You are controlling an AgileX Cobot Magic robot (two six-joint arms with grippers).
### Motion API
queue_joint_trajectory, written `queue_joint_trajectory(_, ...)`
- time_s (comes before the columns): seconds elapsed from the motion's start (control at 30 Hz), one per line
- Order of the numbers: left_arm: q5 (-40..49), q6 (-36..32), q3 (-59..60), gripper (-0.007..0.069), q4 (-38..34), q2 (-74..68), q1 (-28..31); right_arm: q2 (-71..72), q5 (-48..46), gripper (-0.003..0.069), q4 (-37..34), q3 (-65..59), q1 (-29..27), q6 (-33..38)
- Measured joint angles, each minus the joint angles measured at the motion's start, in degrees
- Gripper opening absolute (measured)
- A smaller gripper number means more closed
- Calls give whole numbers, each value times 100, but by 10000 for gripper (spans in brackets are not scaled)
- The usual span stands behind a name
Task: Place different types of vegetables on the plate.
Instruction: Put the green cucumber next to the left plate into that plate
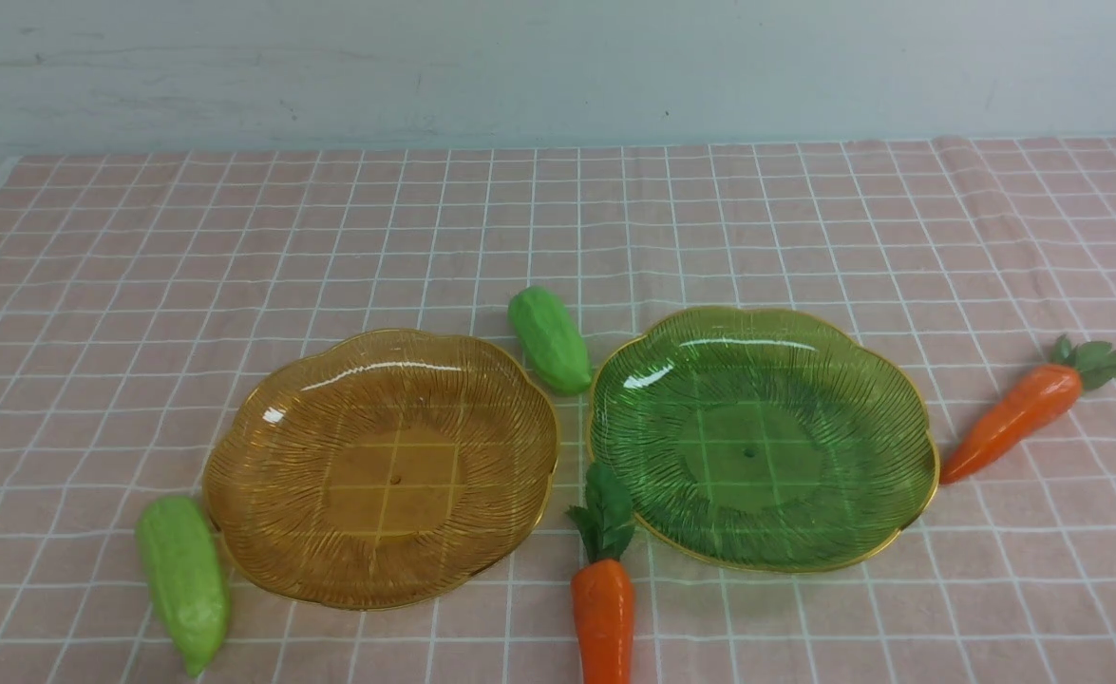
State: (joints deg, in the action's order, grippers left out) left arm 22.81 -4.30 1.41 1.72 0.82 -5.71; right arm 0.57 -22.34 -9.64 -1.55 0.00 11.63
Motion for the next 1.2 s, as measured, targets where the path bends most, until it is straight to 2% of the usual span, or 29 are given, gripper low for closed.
queue_joint_trajectory(0.2, -183, -40, 17, -3, 150, 0, 0, 0, 0, -15, 0, 0, 0, 0)
queue_joint_trajectory(0.3, -976, 566, 27, -3, -521, 0, 0, 0, 0, -15, 0, 0, 0, 0)
queue_joint_trajectory(0.47, -1772, 1186, 27, -3, -1385, 0, 0, 0, 0, -15, 0, 0, 0, 0)
queue_joint_trajectory(0.67, -3377, 1453, 34, -3, -2090, 0, 0, 0, 6, -15, -51, 0, 0, -22)
queue_joint_trajectory(0.77, -3627, 1557, -146, -3, -2286, 0, 0, 0, 191, -15, -622, -6, 0, -210)
queue_joint_trajectory(0.83, -3327, 1563, -568, -3, -2354, 0, 0, 0, 502, -15, -1208, -18, 0, -428)
queue_joint_trajectory(0.93, -2281, 1464, -1325, -3, -2361, -200, 0, 0, 1079, -15, -2437, -18, 0, -732)
queue_joint_trajectory(1.1, 669, 1298, -3056, -3, -2036, -1601, 0, 0, 1504, -15, -4040, -18, 0, -895)
queue_joint_trajectory(1.2, 2203, 1275, -3606, -3, -1594, -2712, 0, 0, 1562, -15, -4448, -18, 0, -890)
